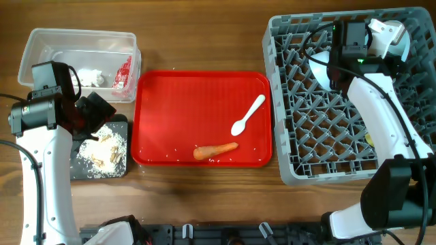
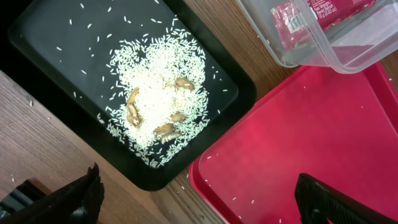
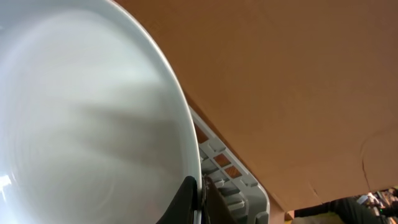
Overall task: Sort waste into correct bins and load items into the dishwasher rack
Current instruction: 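Stand the light-blue plate upright in the rack beside the blue bowl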
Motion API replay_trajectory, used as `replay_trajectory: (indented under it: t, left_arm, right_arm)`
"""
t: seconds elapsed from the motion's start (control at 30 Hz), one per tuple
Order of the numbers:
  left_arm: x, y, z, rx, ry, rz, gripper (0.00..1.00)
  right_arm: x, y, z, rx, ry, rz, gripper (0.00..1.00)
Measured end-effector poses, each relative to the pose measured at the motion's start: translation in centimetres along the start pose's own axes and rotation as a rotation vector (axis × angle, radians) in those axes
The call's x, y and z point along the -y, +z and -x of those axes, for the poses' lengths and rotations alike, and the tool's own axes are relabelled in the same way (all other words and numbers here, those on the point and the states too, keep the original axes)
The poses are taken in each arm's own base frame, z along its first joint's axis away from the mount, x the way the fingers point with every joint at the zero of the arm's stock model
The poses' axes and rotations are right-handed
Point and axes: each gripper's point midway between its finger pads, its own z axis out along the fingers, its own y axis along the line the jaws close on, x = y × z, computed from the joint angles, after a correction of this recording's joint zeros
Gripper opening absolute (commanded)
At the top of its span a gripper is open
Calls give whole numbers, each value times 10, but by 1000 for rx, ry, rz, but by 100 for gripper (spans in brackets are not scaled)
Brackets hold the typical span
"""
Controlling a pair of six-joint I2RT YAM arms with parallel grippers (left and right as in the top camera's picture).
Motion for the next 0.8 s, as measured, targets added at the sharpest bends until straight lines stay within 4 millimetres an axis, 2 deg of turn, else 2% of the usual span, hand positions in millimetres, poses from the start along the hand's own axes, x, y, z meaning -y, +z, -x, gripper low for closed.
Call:
replay_trajectory:
  t: [0.13, 0.3, 0.63, 0.8]
  left_arm:
    - [0, 0, 0, 0, 0, 0, 100]
    - [0, 0, 0, -1, 0, 0, 100]
    - [0, 0, 0, 0, 0, 0, 100]
    - [0, 0, 0, -1, 0, 0, 100]
  right_arm:
    - [12, 0, 11, 39, 37, -91, 4]
    - [16, 0, 19, 58, 7, -126, 4]
    - [-26, 0, 11, 35, -146, 116, 4]
    - [-49, -4, -3, 3, -239, 260, 4]
